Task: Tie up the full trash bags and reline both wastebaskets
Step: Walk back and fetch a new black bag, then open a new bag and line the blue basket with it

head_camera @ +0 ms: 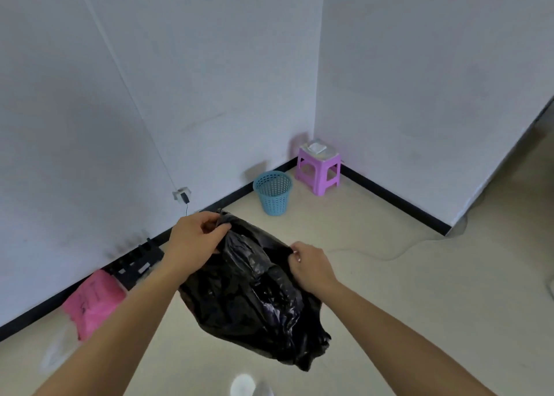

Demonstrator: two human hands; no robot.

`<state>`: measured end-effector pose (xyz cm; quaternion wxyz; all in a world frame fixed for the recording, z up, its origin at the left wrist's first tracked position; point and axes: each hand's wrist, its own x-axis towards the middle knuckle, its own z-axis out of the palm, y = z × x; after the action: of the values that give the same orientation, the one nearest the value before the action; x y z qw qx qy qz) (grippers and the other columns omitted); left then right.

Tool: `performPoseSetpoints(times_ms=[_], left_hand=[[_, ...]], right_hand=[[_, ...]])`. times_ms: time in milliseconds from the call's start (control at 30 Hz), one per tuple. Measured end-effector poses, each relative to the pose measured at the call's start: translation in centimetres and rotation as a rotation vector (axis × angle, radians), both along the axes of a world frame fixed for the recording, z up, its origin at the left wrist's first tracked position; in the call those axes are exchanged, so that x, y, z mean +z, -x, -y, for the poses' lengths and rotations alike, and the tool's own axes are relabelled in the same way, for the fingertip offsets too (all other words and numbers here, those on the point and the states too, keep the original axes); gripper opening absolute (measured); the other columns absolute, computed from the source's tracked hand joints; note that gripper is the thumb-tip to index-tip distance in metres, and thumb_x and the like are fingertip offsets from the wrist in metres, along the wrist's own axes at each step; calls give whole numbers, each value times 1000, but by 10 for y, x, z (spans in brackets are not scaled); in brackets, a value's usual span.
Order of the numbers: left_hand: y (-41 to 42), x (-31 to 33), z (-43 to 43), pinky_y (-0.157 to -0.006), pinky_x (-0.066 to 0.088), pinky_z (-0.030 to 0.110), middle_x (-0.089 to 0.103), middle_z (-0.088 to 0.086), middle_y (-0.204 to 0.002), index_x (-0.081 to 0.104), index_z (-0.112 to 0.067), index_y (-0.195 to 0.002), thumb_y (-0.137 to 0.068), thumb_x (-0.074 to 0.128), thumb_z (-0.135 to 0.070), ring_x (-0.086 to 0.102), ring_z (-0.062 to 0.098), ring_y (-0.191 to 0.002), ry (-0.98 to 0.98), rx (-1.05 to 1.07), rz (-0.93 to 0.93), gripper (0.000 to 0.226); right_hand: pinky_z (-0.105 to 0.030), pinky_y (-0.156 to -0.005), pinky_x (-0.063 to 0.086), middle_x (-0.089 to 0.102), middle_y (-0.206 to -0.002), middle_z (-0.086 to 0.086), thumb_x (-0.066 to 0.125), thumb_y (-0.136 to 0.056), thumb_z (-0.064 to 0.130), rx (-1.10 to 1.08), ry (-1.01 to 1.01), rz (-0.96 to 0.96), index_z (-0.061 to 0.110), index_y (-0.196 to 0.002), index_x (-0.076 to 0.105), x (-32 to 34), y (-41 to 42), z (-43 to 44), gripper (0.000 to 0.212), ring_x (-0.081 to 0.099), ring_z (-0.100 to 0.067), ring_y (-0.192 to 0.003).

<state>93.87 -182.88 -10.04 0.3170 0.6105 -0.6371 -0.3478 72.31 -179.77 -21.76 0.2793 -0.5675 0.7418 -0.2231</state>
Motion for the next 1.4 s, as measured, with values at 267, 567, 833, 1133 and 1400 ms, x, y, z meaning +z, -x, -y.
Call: performPoseSetpoints(times_ms=[267,567,833,1133,1400], left_hand=[[14,-18,208,-73,56,33,70,1,-90,57,-17,-114,-85,70,-13,67,18,-81,-212,-203,257,32],[136,-68,378,-103,38,45,47,7,-142,43,-19,-141,-90,40,-69,43,28,-129,330,-251,668,72],[233,-119,539,-77,51,30,64,2,-119,42,-23,-140,-90,54,-16,63,22,-102,-88,-317,784,52],[216,-140,658,-79,51,37,59,5,-120,46,-21,-132,-89,48,-10,61,26,-101,-262,-169,913,45],[214,-106,825,-73,42,35,57,9,-125,41,-21,-138,-85,50,-4,60,29,-88,164,393,340,57]], right_hand=[[-39,-72,45,59,-102,-10,29,-104,24,-104,168,-276,18,-117,46,43,62,183,22,57,-30,-82],[-38,-73,47,58,-96,-1,28,-106,29,-45,300,-204,20,-112,50,29,149,350,25,58,-22,-79],[-36,-98,47,47,-136,11,55,-86,71,202,99,-80,33,-138,39,22,268,512,67,53,-11,-117],[-30,-67,43,61,-112,-7,52,-88,7,238,-372,-458,15,-122,54,-24,337,680,35,60,-24,-90],[-39,-78,50,47,-139,-4,46,-82,-4,-62,256,-153,26,-142,43,20,285,838,68,60,-30,-94]])
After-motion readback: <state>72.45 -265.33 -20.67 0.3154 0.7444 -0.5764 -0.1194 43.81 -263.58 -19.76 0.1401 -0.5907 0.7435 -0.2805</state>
